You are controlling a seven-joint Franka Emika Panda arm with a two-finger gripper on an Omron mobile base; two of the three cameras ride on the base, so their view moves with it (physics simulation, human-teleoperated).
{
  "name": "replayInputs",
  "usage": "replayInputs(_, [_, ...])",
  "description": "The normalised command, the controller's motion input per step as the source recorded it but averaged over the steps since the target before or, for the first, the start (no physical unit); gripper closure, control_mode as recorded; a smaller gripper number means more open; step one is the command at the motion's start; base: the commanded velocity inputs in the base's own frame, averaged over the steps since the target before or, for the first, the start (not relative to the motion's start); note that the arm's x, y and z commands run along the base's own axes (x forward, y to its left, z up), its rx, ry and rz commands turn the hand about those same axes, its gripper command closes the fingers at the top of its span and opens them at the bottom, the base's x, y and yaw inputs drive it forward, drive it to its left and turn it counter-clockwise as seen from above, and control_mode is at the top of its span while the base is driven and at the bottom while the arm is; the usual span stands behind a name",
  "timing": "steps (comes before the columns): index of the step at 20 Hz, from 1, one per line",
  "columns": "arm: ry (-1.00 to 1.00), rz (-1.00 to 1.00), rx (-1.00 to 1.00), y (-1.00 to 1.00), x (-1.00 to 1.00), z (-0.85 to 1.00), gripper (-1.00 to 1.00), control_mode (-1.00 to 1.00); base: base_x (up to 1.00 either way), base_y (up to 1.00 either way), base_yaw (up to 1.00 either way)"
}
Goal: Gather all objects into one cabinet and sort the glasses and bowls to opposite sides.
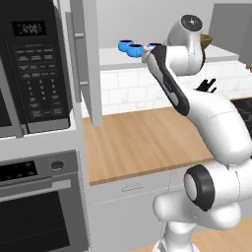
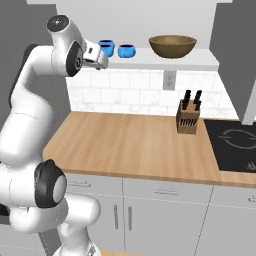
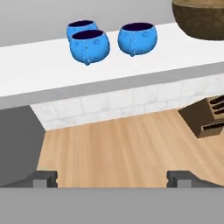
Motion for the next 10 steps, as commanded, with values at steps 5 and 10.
replayInputs(5, [-0.05,0.00,0.00,-0.23,-1.00,0.03,-1.00,-1.00,0.00,0.00,0.00])
replayInputs(10, [-0.11,-0.03,0.00,-0.30,-1.00,0.16,-1.00,-1.00,0.00,0.00,0.00])
